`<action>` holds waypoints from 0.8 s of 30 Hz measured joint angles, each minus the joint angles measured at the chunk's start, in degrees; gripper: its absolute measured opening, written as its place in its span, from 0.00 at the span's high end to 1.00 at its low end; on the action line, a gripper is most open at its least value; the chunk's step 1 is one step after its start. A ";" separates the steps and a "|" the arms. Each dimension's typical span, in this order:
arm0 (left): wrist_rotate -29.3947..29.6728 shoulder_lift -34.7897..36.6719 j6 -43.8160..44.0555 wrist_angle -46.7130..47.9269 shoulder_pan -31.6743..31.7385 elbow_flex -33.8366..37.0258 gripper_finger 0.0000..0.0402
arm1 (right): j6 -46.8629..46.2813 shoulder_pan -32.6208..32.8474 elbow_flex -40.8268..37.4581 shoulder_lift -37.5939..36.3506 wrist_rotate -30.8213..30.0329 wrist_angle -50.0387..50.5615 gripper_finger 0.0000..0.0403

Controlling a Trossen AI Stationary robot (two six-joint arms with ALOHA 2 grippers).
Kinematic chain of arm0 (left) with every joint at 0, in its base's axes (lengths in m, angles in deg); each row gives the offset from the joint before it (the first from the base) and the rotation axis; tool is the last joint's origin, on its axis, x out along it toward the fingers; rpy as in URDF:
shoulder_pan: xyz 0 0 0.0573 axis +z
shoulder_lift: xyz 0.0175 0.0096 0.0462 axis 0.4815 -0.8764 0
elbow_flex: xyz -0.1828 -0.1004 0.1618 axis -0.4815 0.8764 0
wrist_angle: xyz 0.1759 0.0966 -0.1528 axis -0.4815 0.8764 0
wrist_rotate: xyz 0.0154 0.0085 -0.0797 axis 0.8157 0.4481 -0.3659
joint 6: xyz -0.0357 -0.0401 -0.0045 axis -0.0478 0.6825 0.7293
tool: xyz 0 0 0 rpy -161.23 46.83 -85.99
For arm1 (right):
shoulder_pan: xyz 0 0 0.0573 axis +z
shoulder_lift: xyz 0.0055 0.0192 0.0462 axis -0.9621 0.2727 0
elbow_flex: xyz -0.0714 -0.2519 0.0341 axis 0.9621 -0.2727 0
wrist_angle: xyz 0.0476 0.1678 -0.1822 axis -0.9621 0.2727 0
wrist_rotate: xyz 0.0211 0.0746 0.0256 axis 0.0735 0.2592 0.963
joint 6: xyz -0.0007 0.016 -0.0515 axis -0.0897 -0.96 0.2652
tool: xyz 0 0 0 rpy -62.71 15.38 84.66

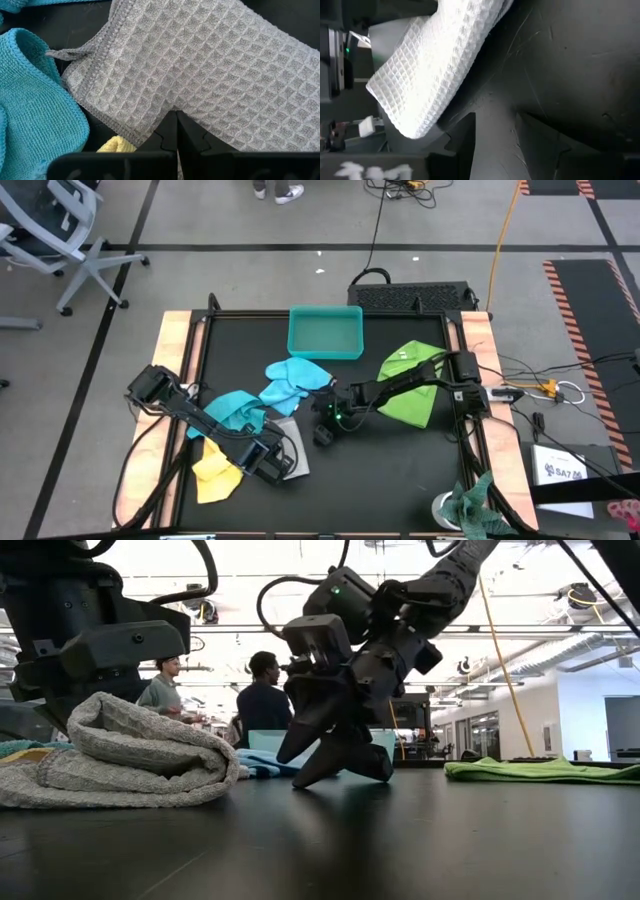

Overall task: Fold microfiber towels
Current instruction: Put the gray microfiber towel into the blue bin

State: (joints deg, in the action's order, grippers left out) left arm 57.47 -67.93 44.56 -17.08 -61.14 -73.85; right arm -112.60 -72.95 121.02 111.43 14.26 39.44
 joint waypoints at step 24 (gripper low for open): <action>4.07 -0.17 -10.66 -12.65 6.88 0.07 1.00 | 1.49 -0.91 1.49 0.13 3.99 -4.41 0.66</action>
State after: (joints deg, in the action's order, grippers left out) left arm 61.54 -68.11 33.90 -29.73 -54.27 -73.79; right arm -111.10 -73.86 122.51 111.56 18.24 35.03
